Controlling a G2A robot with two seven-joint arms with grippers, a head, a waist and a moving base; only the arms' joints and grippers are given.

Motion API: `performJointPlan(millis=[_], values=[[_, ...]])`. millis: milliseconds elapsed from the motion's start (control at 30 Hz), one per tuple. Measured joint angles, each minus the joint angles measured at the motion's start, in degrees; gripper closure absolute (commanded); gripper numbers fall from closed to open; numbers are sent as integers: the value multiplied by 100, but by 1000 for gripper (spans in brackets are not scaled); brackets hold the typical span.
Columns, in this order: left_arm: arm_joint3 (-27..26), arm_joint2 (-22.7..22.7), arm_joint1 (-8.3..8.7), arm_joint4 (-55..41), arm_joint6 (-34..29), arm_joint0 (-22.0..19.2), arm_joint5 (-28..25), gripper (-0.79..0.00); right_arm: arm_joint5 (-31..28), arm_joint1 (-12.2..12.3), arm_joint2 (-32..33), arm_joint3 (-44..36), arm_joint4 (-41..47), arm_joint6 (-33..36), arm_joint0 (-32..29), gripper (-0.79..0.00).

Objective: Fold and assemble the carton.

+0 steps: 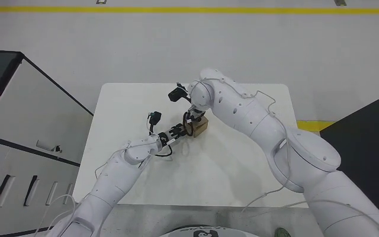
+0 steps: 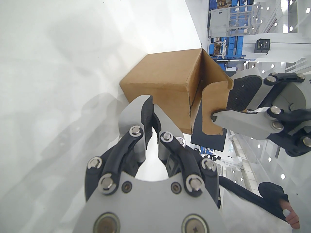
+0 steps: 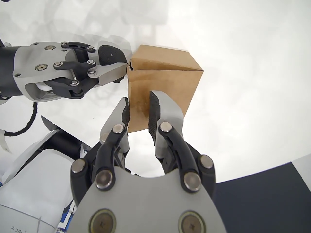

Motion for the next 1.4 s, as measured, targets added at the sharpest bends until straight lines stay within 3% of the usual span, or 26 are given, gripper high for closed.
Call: performJointPlan(millis=[100, 267, 333, 467, 800, 867, 967, 1033, 1400], values=[[0, 0, 0, 0, 0, 0, 0, 0, 46, -53, -10, 15, -42, 21, 3, -311], [0, 0, 0, 0, 0, 0, 0, 0, 113, -127, -35, 54, -160, 39, 6, -305], [0, 0, 0, 0, 0, 0, 0, 0, 153, -160, -51, 97, -230, 19, 2, -283], [0, 0, 0, 0, 0, 0, 0, 0, 205, -219, -52, 195, -308, -15, 2, -160], [0, 0, 0, 0, 0, 0, 0, 0, 187, -343, 1, 391, -425, -73, 13, -37], [0, 0, 0, 0, 0, 0, 0, 0, 172, -364, 11, 425, -439, -72, 13, -62], [0, 0, 0, 0, 0, 0, 0, 0, 140, -397, 32, 475, -452, -64, 18, -283], [0, 0, 0, 0, 0, 0, 0, 0, 151, -420, 36, 504, -498, -65, 23, -345], [0, 0, 0, 0, 0, 0, 0, 0, 295, -464, 86, 514, -793, 3, 9, -314]])
